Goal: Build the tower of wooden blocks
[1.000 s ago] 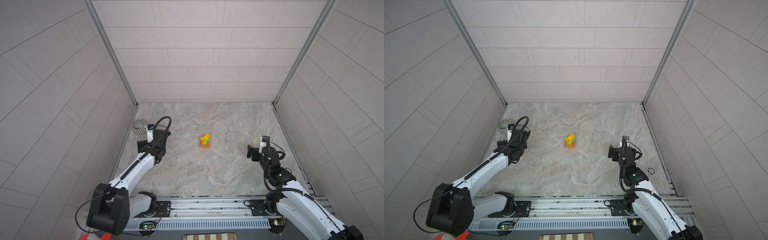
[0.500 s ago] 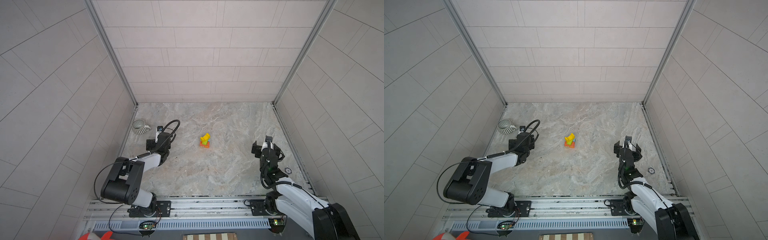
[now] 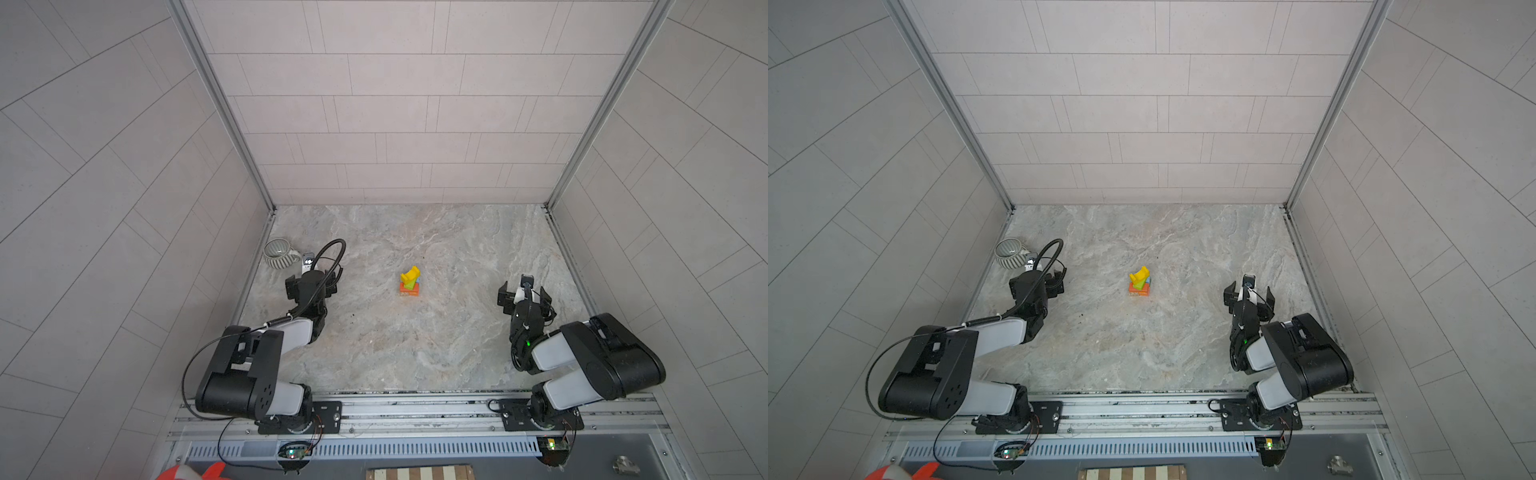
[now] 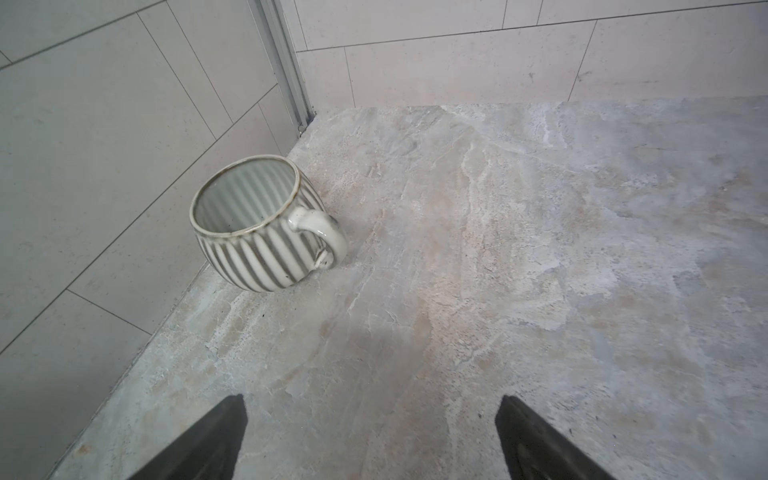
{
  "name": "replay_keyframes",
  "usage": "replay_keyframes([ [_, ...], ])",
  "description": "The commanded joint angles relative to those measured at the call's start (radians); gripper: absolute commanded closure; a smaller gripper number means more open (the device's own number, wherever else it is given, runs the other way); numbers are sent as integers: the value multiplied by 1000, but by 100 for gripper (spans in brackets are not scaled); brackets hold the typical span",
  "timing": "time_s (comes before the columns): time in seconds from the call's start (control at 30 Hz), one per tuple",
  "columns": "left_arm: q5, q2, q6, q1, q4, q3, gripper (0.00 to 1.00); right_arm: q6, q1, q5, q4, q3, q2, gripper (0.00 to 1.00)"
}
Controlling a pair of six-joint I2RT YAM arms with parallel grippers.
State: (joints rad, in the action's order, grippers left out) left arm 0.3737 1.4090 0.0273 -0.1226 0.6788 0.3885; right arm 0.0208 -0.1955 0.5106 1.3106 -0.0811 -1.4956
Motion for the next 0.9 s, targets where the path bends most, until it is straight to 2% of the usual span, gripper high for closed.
replay_keyframes([
  [0.0,53,-23,5,14,100,-5,0,-23,-3,24,114,-4,-8,1],
  [0.07,16,-6,-5,16,105,-1,0,-48,-5,-14,114,-15,-28,1],
  [0.2,-59,91,-68,4,225,-22,0,-117,-42,-80,116,-37,-86,0],
  [0.23,-50,115,-95,-15,279,-32,0,-140,-51,-90,116,-50,-111,0],
  [0.3,47,120,-100,-53,336,-59,0,-140,-64,-54,115,-59,-116,1],
  [0.4,60,117,-65,-53,333,-86,0,-146,-64,-52,111,-67,-122,1],
  [0.47,36,192,-73,-33,395,-56,0,-135,-40,-12,111,-116,-171,0],
  [0.5,20,204,-60,-12,368,-31,0,-118,-26,11,58,-150,-162,0],
  [0.53,-16,181,-31,7,280,-8,0,-86,-8,12,-83,-184,-119,0],
  [0.6,-121,164,-2,57,177,29,0,-16,64,-104,-384,-290,-62,1],
  [0.67,-130,185,-12,64,245,14,0,14,101,-177,-397,-300,-66,1],
  [0.73,-130,176,-3,63,211,19,0,-6,104,-188,-330,-283,-88,1],
  [0.87,-130,176,-11,64,236,12,0,-7,102,-192,-314,-272,-85,1],
])
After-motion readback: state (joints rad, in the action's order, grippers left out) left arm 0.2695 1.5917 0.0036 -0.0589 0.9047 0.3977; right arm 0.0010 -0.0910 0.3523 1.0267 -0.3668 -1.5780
